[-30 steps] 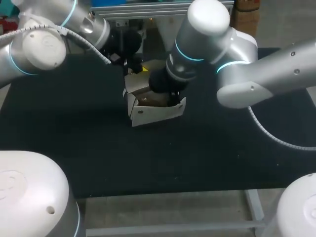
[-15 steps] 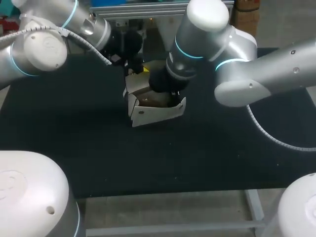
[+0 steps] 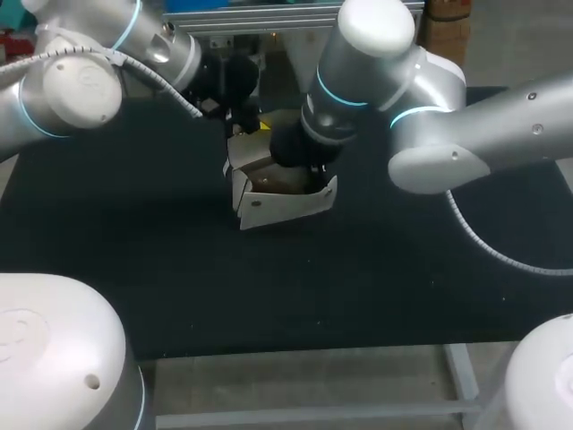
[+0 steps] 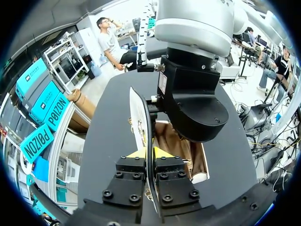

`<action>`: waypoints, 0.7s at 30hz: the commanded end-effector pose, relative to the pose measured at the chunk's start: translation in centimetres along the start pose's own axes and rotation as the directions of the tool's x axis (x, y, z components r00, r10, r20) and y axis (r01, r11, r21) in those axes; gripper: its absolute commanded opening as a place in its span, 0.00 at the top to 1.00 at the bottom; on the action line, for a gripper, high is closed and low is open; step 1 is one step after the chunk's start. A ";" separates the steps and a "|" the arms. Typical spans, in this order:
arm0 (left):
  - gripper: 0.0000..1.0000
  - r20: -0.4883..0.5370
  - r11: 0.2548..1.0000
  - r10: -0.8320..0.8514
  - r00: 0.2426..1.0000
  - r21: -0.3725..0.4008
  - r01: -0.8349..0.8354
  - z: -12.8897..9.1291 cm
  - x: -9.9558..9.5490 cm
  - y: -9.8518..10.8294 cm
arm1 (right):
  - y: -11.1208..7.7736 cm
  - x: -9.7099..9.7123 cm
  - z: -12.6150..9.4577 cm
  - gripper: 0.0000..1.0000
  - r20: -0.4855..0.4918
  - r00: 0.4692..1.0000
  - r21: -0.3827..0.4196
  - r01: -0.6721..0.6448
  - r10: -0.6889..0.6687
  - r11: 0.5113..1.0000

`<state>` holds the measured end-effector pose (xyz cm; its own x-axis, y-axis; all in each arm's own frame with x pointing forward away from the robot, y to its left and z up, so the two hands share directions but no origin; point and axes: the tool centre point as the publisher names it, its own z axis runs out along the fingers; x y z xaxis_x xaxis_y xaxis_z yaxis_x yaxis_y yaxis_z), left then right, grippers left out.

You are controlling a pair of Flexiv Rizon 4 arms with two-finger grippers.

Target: Pick up the bag, open it, inspect its contents, close it, and place it on the opposite side

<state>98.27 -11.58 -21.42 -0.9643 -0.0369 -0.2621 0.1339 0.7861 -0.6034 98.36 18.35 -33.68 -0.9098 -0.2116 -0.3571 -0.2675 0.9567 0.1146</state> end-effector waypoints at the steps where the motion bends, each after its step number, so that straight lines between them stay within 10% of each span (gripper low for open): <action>1: 1.00 -0.003 1.000 0.002 1.000 0.001 -0.002 -0.3 0.1 -0.3 | 0.0 -0.2 0.3 0.00 0.003 1.000 0.006 0.001 -0.001 1.000; 8: 1.00 -0.009 1.000 0.007 1.000 0.000 -0.007 -0.3 0.1 -0.3 | 0.1 -0.3 -0.6 0.05 0.031 0.999 0.006 0.008 -0.009 1.000; 13: 1.00 -0.009 1.000 0.012 1.000 -0.003 -0.012 -0.3 0.1 -0.3 | 0.2 -0.3 -1.9 0.96 0.077 0.997 0.012 0.004 -0.005 1.000; 21: 1.00 -0.011 1.000 0.020 1.000 -0.010 -0.020 -0.3 0.3 -0.5 | 0.5 -0.2 -4.2 1.00 0.155 0.988 0.023 0.007 -0.010 1.000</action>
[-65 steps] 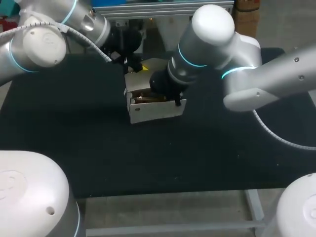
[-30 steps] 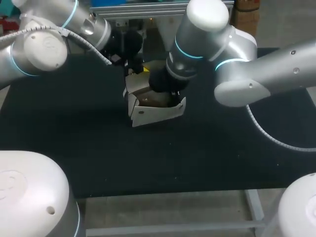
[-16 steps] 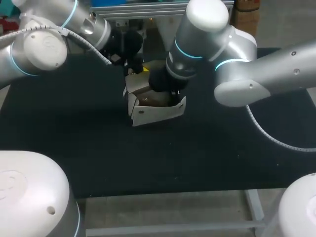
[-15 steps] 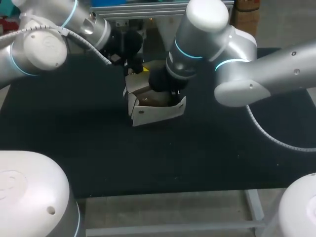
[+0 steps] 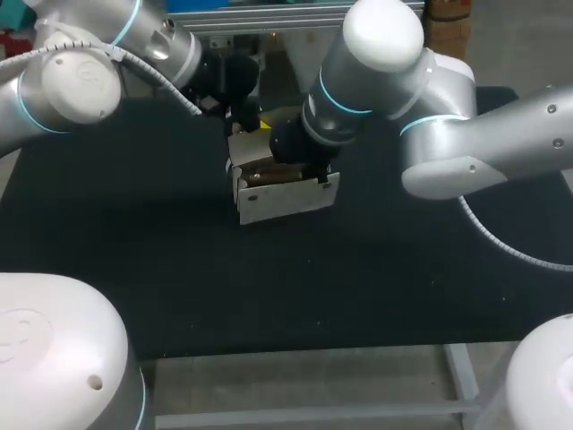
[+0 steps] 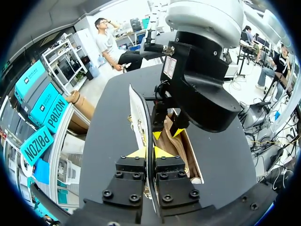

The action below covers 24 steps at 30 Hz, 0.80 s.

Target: Pick up the bag, open it, inspect its contents, close it, and place it on the opposite side

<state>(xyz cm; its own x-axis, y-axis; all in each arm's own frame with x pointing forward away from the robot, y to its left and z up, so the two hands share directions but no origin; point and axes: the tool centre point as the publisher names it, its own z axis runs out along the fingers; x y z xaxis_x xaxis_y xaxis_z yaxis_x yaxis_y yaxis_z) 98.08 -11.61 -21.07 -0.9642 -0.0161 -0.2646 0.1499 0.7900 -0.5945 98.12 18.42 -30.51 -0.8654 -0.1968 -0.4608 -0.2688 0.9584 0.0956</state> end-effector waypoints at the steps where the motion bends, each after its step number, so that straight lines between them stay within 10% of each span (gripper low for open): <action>1: 1.00 0.001 1.000 0.004 1.000 -0.007 -0.004 -0.1 0.2 -0.3 | 0.1 0.6 -1.8 1.00 0.058 0.998 0.007 0.002 -0.002 1.000; 24: 1.00 -0.108 0.998 -0.064 0.992 0.007 0.065 -0.8 1.5 -1.3 | 0.8 2.0 -11.3 1.00 0.308 0.951 0.040 -0.008 -0.004 0.999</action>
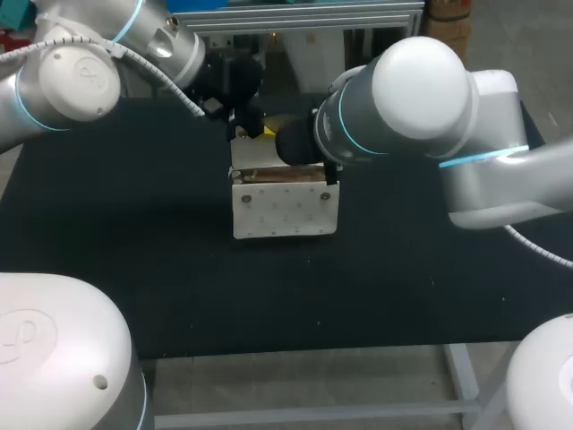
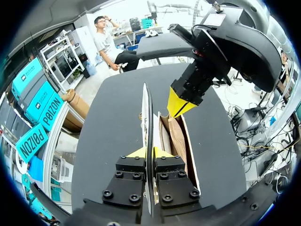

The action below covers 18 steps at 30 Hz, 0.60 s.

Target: Pick up the bag, open it, inspect its contents, close it, and place it on the opposite side

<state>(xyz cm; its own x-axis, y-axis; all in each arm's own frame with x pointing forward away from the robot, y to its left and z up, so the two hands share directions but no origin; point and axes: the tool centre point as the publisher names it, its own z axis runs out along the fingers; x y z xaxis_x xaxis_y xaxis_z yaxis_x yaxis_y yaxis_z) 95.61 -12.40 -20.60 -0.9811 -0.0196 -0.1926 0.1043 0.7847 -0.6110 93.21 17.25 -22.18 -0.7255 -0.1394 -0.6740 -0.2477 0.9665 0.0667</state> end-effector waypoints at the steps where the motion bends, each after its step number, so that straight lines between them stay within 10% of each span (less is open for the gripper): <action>1: 1.00 -0.064 1.000 -0.025 0.998 0.002 0.025 -0.4 -0.8 -0.1 | -0.3 1.0 -2.3 1.00 0.054 0.999 0.003 -0.001 0.001 1.000; 18: 1.00 -0.312 0.992 -0.122 0.942 0.004 0.130 3.2 -0.8 0.9 | -0.4 4.2 -6.4 1.00 0.074 0.997 0.029 -0.005 0.003 1.000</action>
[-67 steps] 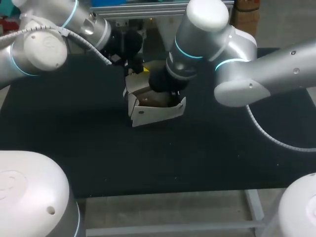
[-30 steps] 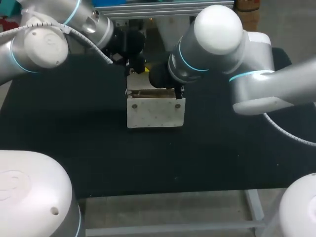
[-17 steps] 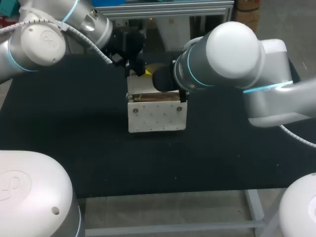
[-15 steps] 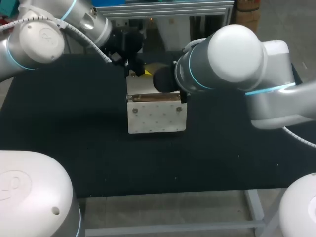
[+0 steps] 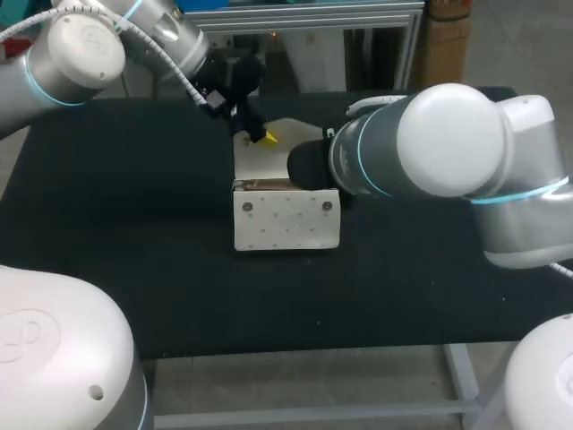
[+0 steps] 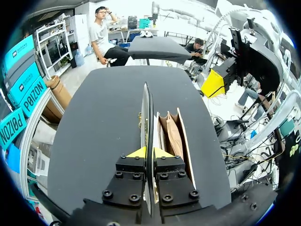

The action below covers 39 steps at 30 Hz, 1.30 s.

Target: Pick up the bag, open it, inspect its contents, close it, and place it on the opposite side

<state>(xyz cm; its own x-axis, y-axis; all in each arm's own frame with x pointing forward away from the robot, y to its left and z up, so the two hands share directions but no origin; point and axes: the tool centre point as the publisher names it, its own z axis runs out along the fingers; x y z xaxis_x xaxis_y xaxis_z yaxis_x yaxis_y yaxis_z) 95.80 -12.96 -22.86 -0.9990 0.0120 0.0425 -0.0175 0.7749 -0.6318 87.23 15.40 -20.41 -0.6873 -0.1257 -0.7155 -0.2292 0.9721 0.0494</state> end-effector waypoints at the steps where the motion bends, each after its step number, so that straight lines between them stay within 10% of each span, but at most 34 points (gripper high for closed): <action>1: 1.00 -0.115 1.000 -0.008 0.993 0.002 0.008 0.9 -1.3 -0.2 | -0.3 0.8 -1.0 1.00 0.018 1.000 0.006 -0.004 0.003 1.000; 22: 1.00 -0.130 1.000 -0.031 0.991 -0.001 0.031 0.4 0.5 -0.5 | 0.0 1.8 -3.1 1.00 0.052 0.999 0.021 -0.003 0.002 1.000; 39: 1.00 -0.137 0.995 -0.098 0.986 -0.015 0.097 3.7 -2.2 2.9 | 0.7 3.6 -2.0 1.00 0.009 1.000 0.012 -0.003 0.003 1.000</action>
<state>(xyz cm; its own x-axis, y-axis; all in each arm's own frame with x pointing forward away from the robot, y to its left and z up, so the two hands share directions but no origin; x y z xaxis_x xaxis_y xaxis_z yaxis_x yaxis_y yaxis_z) 97.44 -13.03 -27.09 -0.9773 0.0108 0.2115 -0.1209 0.7915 -0.5991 84.50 15.13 -21.46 -0.6863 -0.1222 -0.7170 -0.2314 0.9712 0.0560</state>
